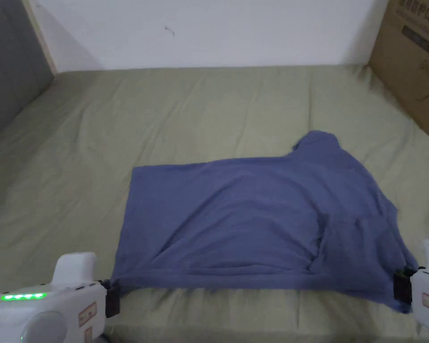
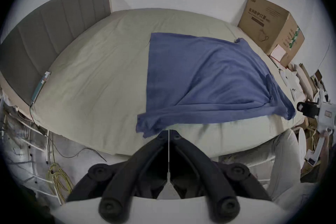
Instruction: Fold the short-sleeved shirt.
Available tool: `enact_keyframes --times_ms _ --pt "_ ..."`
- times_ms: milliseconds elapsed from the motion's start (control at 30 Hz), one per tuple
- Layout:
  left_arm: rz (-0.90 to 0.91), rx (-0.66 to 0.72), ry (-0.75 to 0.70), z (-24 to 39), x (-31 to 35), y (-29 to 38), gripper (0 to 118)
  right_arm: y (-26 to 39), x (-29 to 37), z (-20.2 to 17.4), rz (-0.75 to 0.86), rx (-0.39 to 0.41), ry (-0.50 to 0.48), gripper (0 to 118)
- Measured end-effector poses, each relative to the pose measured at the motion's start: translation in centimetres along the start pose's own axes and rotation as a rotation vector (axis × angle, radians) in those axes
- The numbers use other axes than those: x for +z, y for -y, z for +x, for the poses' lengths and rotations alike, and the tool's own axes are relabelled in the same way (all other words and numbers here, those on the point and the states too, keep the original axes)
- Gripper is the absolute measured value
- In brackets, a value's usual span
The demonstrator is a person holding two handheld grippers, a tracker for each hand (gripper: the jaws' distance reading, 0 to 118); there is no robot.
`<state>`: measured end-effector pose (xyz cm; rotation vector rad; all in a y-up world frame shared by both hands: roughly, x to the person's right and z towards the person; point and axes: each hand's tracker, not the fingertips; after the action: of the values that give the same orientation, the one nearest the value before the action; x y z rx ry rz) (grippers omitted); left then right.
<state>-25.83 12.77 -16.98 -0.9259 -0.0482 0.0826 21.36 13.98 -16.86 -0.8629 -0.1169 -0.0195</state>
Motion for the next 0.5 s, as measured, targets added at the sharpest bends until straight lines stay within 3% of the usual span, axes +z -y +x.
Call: enact_keyframes --times_ms 33,67,100,133,300,367,400,467,500 --pt "-0.006 0.004 -0.002 -0.2 -0.2 -0.1 2 0.0 0.1 -0.2 -0.004 -0.006 -0.018 10" --pt "-0.003 0.011 -0.017 -0.3 -0.4 -0.3 20 -0.1 0.2 -0.4 -0.003 -0.009 -0.033 10" --pt "0.016 0.028 -0.055 -0.5 -0.5 -0.5 48 -0.1 0.3 -0.4 0.008 -0.008 -0.044 10" --pt "0.009 0.03 -0.071 -0.6 -0.8 -0.9 67 -0.1 0.3 -0.4 0.014 -0.002 -0.049 10" --pt "0.002 0.047 -0.065 -1.3 -3.9 -2.5 80 -0.2 0.0 -0.5 0.002 0.038 -0.028 10" --pt "-0.079 0.041 -0.058 -1.7 -5.6 -2.6 74 0.0 -0.1 -0.2 -0.006 0.024 -0.021 10" --pt "-0.143 0.048 -0.064 -1.6 -6.5 -2.6 59 0.2 -0.1 0.2 -0.009 0.009 -0.021 10" --pt "-0.17 0.03 -0.016 -1.4 -6.9 -1.9 8 0.4 0.0 0.7 -0.017 -0.022 -0.022 10" --pt "-0.158 0.032 -0.014 -1.0 -6.8 -1.7 8 0.5 0.0 1.0 -0.021 -0.035 -0.022 10"
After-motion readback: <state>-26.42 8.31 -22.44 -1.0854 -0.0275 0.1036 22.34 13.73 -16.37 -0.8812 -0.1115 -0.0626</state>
